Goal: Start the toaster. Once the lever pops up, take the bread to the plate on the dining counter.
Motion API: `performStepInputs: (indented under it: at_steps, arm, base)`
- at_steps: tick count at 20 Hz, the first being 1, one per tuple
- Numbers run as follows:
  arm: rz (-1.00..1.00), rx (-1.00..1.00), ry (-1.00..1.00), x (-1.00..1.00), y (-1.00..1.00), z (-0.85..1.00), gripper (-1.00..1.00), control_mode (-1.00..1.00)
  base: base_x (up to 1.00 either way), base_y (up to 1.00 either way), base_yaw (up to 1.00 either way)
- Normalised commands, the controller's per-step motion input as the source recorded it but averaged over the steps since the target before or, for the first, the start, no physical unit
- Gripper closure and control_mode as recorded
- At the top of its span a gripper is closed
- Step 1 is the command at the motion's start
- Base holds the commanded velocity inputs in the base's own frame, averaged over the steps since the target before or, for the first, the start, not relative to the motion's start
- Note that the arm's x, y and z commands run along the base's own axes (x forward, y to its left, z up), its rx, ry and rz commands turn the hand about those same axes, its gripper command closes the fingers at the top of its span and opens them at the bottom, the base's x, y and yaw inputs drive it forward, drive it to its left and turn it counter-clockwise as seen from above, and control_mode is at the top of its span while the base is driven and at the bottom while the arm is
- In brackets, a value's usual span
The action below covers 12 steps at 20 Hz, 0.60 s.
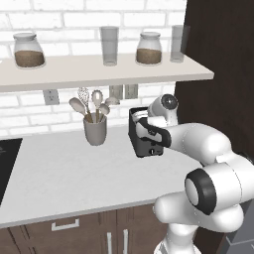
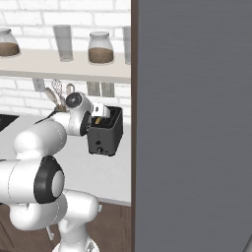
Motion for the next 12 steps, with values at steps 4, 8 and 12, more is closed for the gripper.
performStepInputs:
  at_steps: [4,8,12]
  arm:
    - [0.0,0.0,0.0,0.0,0.0,0.0,-1.0,-1.0]
    - [0.0,0.0,0.0,0.0,0.0,0.0,-1.0,-1.0]
    - [0.0,0.0,0.0,0.0,0.0,0.0,-1.0,-1.0]
  base:
    - [0.0,0.0,0.0]
    - [0.0,0.0,0.0]
    - [0.0,0.0,0.0]
